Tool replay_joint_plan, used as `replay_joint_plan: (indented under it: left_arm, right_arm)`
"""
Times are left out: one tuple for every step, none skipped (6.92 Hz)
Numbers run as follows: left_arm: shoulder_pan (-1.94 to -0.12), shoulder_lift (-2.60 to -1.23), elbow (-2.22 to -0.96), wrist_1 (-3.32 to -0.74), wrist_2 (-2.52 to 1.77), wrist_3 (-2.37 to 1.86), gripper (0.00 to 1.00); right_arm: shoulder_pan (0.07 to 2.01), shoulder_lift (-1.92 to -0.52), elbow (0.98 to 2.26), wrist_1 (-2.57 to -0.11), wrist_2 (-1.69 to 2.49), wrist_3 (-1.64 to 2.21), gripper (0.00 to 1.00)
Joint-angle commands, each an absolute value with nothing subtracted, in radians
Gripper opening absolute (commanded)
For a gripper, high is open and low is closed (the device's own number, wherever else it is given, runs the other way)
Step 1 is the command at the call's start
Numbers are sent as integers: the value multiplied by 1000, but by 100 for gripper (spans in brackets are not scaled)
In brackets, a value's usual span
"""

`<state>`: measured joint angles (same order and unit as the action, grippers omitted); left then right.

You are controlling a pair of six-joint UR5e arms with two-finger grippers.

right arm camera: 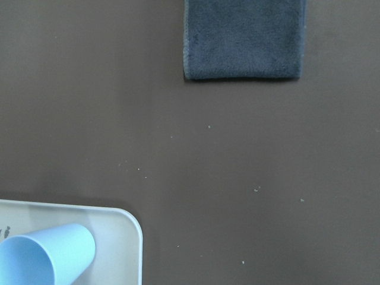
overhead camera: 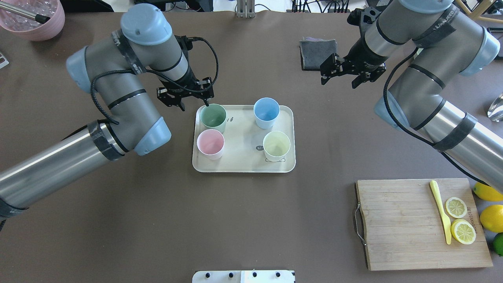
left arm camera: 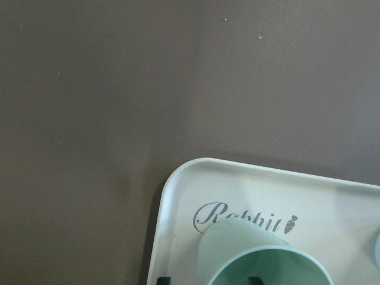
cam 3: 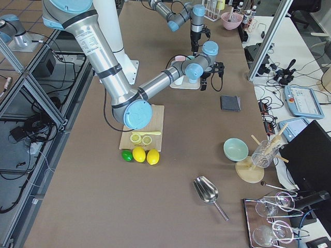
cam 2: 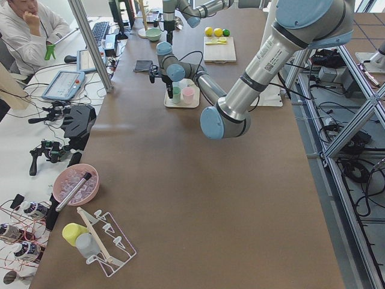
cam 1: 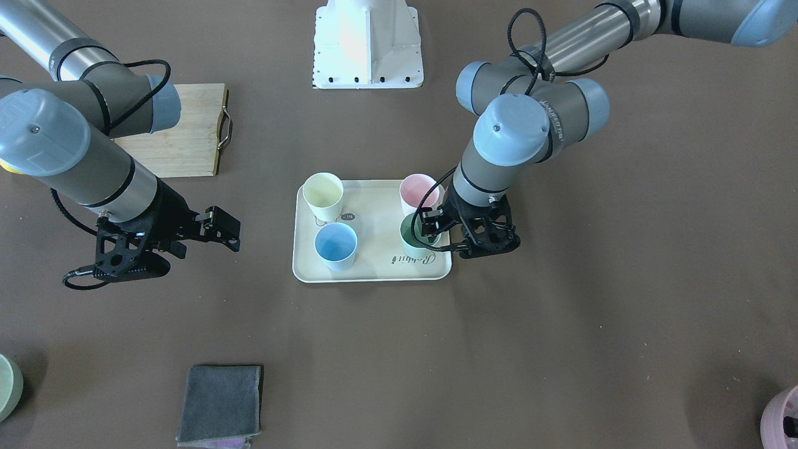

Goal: Place all cups on tray

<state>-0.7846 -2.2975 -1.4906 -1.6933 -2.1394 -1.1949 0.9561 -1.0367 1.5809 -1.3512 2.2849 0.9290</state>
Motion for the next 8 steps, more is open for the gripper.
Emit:
replay_joint_plan:
  left_arm:
    - [-909, -2103, -1688, -1652, -2180, -1020, 98]
    - [-981, -2012, -1768, -1596, -2180, -845, 98]
    - [-1082, -1909, -1810, -1554, -2184, -622, 98]
    - [-1176, -1831, -1806, -1552, -2197, -422, 98]
    - [-1277, -1765, -1784, -1554, -2267, -240, 98]
    - [-1375, -1694, -1767, -1554, -2325, -69, 98]
    - [-1440, -1633, -1738, -1565, -2327, 86, 98]
    - [-1481, -1565, -1732, -1568, -2329, 162, 98]
  right_arm:
    - [1040, -1119, 1609, -1351, 2298, 799, 100]
    - [1107, -1187, 1614, -1353, 2339, 676, 100]
    - [1171, -1219, 1609, -1414, 2350, 531, 100]
    - [1207, -1224, 1603, -1527, 2335, 379, 100]
    - [1254, -1250, 1600, -1590, 2326, 250, 100]
    - [1308, -1285, 1588, -1635, 2326, 130, 100]
    - [1359, -1308, 1566, -1652, 2329, 32, 100]
    - [1389, -1342, 1563, -1652, 2329, -13, 100]
